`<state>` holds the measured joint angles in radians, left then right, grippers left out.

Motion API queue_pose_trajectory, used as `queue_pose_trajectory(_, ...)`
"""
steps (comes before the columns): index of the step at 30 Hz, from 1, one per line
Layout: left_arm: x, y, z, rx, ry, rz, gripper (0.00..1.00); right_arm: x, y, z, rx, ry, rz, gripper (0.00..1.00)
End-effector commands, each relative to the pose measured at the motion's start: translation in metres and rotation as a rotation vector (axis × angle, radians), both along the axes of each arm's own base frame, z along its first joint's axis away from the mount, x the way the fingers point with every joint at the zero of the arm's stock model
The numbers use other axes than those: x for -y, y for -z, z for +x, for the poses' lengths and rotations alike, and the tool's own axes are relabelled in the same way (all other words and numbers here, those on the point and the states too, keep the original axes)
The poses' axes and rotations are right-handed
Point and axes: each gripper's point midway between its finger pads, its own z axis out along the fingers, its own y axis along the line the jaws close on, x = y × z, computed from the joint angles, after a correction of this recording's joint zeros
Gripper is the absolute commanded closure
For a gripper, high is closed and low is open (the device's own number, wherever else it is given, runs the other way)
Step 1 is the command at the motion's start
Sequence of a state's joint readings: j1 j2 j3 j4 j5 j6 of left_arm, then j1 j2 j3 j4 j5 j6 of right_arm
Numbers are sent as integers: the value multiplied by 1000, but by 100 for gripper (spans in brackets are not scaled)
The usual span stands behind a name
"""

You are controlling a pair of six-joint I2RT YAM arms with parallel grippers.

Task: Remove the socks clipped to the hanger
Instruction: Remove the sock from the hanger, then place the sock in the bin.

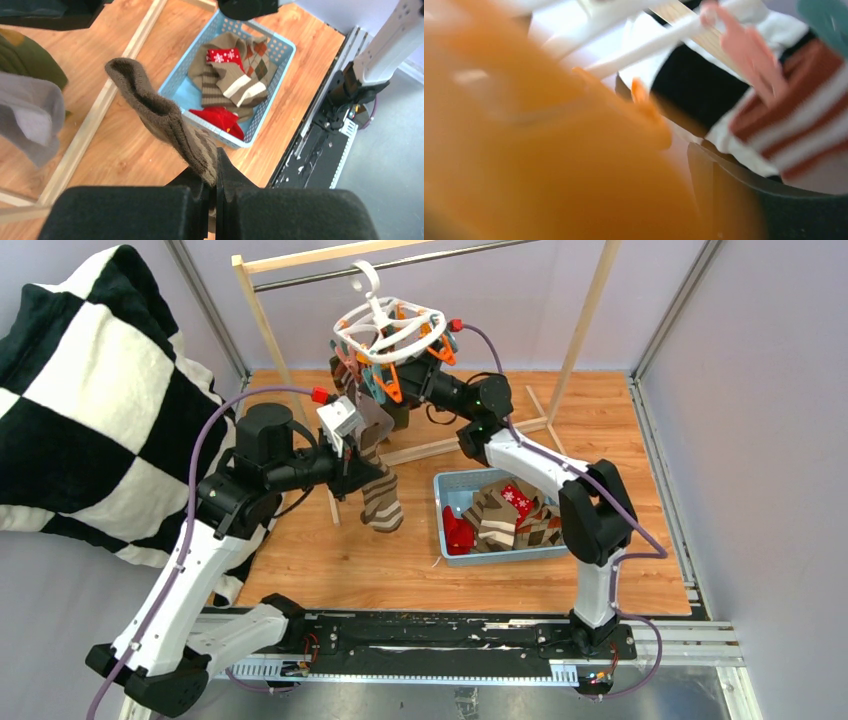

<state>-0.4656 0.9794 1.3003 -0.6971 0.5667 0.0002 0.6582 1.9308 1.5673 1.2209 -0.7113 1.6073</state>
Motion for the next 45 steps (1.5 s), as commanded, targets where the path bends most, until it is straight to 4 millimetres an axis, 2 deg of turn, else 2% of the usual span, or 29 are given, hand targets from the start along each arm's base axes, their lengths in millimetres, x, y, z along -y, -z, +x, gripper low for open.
queue_pose_trajectory(1, -12, 12, -10, 12, -10, 43, 100, 19, 19, -4, 70, 89, -99, 1)
queue_pose_trajectory(4, -14, 16, -13, 2, -13, 51, 100, 33, 46, 3, 42, 153, -185, 0)
queue_pose_trajectory(7, -16, 18, -15, 2, -10, 55, 100, 56, 79, 13, -10, 234, -261, 0)
queue_pose_trajectory(10, -16, 22, -17, -9, -3, 65, 100, 76, 118, 15, -10, 316, -391, 0)
queue_pose_trajectory(13, -16, 29, -17, -29, -1, 71, 100, 97, 156, 11, 67, 438, -607, 0)
queue_pose_trajectory(15, -16, 31, -17, -35, 0, 73, 100, 113, 167, 1, 184, 509, -708, 0)
queue_pose_trajectory(17, -15, 32, -17, -41, 0, 69, 100, 126, 173, -19, 331, 556, -766, 0)
queue_pose_trajectory(19, -12, 31, -15, -55, 2, 52, 100, 131, 170, -45, 511, 584, -774, 0)
queue_pose_trajectory(20, -10, 30, -14, -64, 3, 37, 100, 131, 160, -63, 618, 594, -736, 0)
queue_pose_trajectory(22, -4, 26, -13, -86, 13, -1, 100, 127, 154, -87, 779, 592, -690, 0)
queue_pose_trajectory(24, 2, 23, -13, -113, 29, -36, 100, 117, 149, -109, 894, 554, -639, 0)
queue_pose_trajectory(27, 8, 19, -14, -153, 49, -73, 100, 97, 141, -131, 1049, 506, -597, 0)
queue_pose_trajectory(31, 12, 13, -18, -191, 74, -101, 100, 72, 131, -139, 1197, 505, -584, 0)
queue_pose_trajectory(38, 17, 5, -22, -225, 106, -132, 100, 39, 120, -126, 1275, 517, -550, 1)
queue_pose_trajectory(39, 17, 4, -23, -227, 108, -136, 100, 33, 122, -125, 1275, 504, -550, 3)
queue_pose_trajectory(42, 17, 0, -25, -227, 115, -144, 100, 25, 125, -128, 1283, 465, -540, 18)
queue_pose_trajectory(44, 16, 0, -25, -228, 113, -137, 100, 24, 127, -133, 1284, 433, -536, 40)
queue_pose_trajectory(45, 15, 0, -25, -228, 111, -130, 92, 24, 128, -135, 1281, 414, -542, 56)
